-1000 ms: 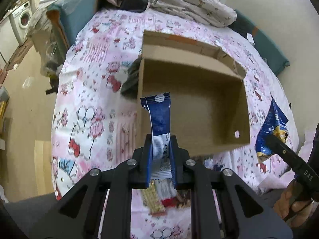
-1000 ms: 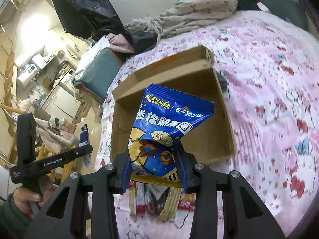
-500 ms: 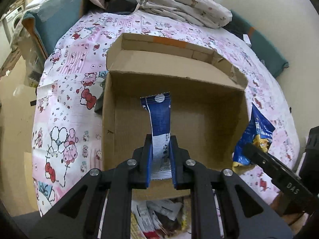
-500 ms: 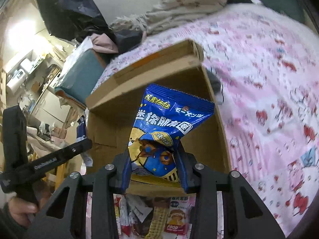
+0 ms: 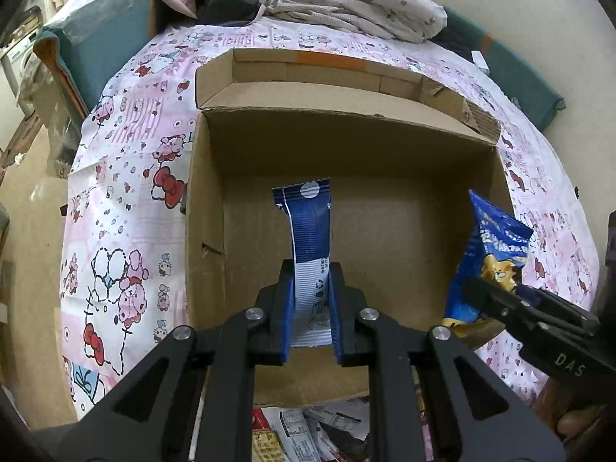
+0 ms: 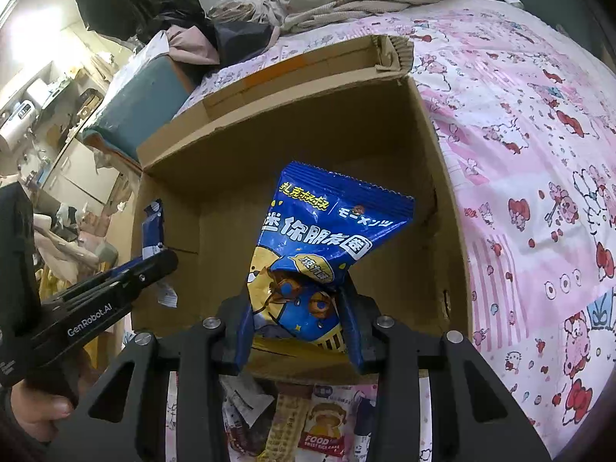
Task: Organize snacks
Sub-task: 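Carry both packets into the box and open both tools to drop them, then move the left tool back to the pile and grasp the checkered wafer bar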
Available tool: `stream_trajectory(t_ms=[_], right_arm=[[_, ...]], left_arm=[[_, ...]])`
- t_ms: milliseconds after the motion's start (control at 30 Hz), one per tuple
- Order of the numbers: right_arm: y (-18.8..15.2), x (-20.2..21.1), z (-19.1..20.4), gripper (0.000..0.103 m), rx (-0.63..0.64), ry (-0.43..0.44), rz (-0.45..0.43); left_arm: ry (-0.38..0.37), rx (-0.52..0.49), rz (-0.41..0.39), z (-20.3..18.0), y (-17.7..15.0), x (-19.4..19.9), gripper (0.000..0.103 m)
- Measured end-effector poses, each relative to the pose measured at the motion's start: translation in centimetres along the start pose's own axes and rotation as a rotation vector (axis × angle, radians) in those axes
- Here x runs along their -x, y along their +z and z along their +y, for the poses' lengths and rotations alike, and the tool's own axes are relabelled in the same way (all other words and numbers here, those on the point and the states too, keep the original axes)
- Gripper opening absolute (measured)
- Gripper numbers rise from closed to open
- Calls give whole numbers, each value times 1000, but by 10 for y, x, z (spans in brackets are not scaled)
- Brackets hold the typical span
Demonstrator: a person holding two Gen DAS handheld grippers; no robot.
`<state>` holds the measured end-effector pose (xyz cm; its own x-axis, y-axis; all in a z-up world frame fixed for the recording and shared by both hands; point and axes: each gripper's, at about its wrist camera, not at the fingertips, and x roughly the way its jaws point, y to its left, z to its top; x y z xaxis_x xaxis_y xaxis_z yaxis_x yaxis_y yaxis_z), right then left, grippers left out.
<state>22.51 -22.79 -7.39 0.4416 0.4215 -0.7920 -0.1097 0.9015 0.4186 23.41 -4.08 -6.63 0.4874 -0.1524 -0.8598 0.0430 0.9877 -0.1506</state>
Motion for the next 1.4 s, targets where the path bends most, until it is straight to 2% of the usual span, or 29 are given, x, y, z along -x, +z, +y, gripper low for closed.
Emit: stream_trajectory(t_ms=[300,400,533,567,600,633,700,733,800,900,1167,1233,1400], right_arm=[[-3,-2,1,43,-1,-4,9],[-2,0,-4,43,-31,3,-5],[-3,5,-5,44,-30,18,-26],[-3,6,-5,51,-29,21,-29],[-3,7,-5,63,-29,27,-32],[-3,9,-5,69,-34,30,-39],[-2,14,-2,83,-30,32,-64],[-2,16,0,85,-19,23,-76],[-2,20,2,88,-4,-2,-93],[-1,22,2,88,-3,-20,-96],[-9,43,7,88,9,-27,-123],[-12,51,9,88,14,-28,-130],[-21,63,8,88,7,-38,-128]], left_arm=[[-6,-13,-9,-4,-1,1,14],[-28,-3,-2,-3,-1,1,18],[-13,-4,-26,-6,-1,7,40],[-8,-6,-34,-6,0,8,43],[-7,-8,-40,-6,0,10,50],[-6,-11,-45,-6,1,12,61],[7,-10,-70,-4,1,18,75],[9,-8,-80,-4,1,21,82],[13,-3,-102,-1,1,26,87],[0,6,-112,3,0,32,87],[25,8,-126,11,-7,51,87],[50,-4,-126,9,-10,57,87],[67,-20,-141,12,-25,69,87]])
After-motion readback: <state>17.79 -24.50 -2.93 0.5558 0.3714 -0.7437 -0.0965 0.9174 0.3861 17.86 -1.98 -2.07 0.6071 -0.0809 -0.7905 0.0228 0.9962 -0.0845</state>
